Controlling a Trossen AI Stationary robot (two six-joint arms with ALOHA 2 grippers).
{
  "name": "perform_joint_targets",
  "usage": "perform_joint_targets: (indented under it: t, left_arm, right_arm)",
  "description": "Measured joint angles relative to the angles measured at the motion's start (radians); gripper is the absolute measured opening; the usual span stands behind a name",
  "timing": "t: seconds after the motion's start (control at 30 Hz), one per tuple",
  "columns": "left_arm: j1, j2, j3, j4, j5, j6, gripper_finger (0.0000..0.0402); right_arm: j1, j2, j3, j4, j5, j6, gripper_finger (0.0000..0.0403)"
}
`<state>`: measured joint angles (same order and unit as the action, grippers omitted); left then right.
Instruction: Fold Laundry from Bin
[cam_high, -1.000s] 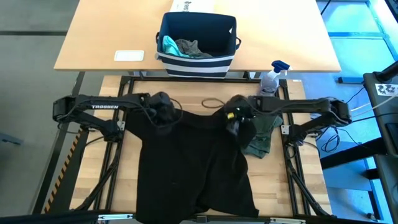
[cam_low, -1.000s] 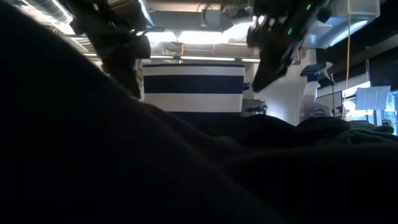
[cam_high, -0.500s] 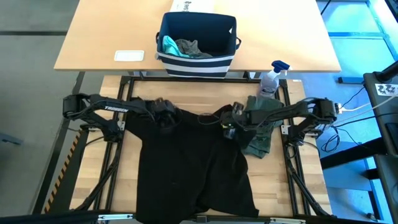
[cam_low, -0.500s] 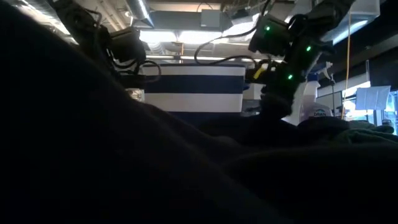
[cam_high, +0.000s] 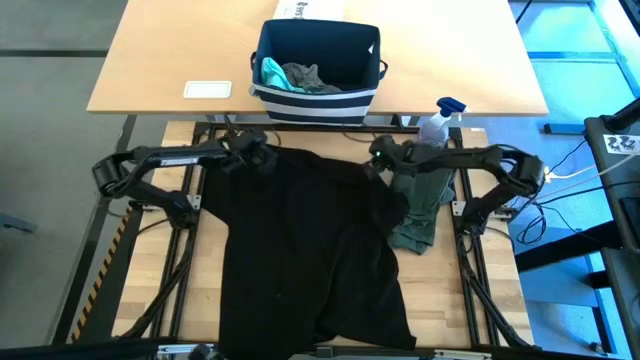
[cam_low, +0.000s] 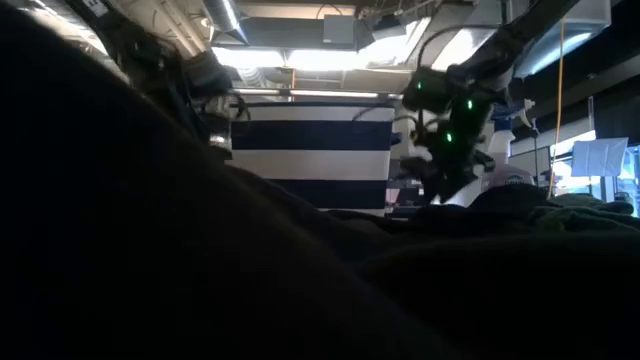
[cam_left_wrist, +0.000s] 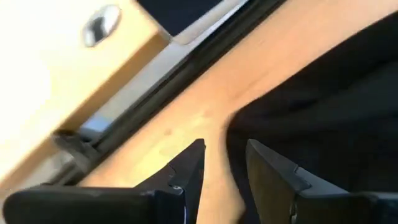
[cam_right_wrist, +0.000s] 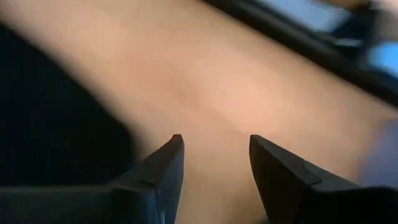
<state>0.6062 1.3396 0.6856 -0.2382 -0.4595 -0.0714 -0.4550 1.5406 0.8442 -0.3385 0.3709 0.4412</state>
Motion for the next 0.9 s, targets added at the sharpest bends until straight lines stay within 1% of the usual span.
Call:
perform_joint_targets:
  t: [0.03,0.1,0.17,0.2,0.23,0.3,0.37,0.5,0.63,0.7,0.77,0.9]
  left_arm:
    - [0.0,-0.037,0.025,-0.032,0.065,-0.018,0.0114]
    - [-0.005,-0.106,0.052,-0.072,0.236,-0.033,0.0114]
    - [-0.018,-0.163,0.054,-0.079,0.423,-0.047,0.0114]
    - [-0.026,-0.182,0.054,-0.079,0.501,-0.056,0.0114]
    - [-0.038,-0.193,0.054,-0.08,0.56,-0.063,0.0114]
    - [-0.067,-0.196,0.044,-0.078,0.63,-0.084,0.0114]
    - [-0.101,-0.19,0.008,-0.086,0.648,-0.102,0.0114]
    - [-0.173,-0.152,-0.092,-0.059,0.641,-0.134,0.0114]
    - [-0.223,-0.112,-0.203,-0.011,0.585,-0.172,0.0114]
    - [-0.241,-0.097,-0.254,0.002,0.554,-0.207,0.0114]
    - [-0.254,-0.095,-0.291,0.007,0.529,-0.233,0.0114]
    - [-0.27,-0.099,-0.332,0.033,0.516,-0.266,0.0114]
  right_arm:
    - [0.002,-0.025,0.014,-0.009,-0.08,-0.024,0.0182]
    - [0.02,-0.073,0.03,0.003,-0.266,-0.083,0.0182]
    - [0.053,-0.102,0.03,0.055,-0.437,-0.134,0.0182]
    - [0.073,-0.108,0.03,0.094,-0.502,-0.159,0.0182]
    - [0.093,-0.107,0.031,0.122,-0.542,-0.181,0.0182]
    - [0.136,-0.083,0.031,0.164,-0.566,-0.232,0.0182]
    - [0.167,-0.033,0.022,0.209,-0.563,-0.28,0.0182]
    - [0.181,0.092,0.014,0.26,-0.519,-0.291,0.0182]
    - [0.16,0.199,0.013,0.301,-0.492,-0.29,0.0182]
    - [0.138,0.218,0.013,0.312,-0.465,-0.28,0.0182]
    - [0.11,0.22,0.015,0.311,-0.364,-0.265,0.0182]
    - [0.034,0.202,0.021,0.271,-0.089,-0.282,0.0182]
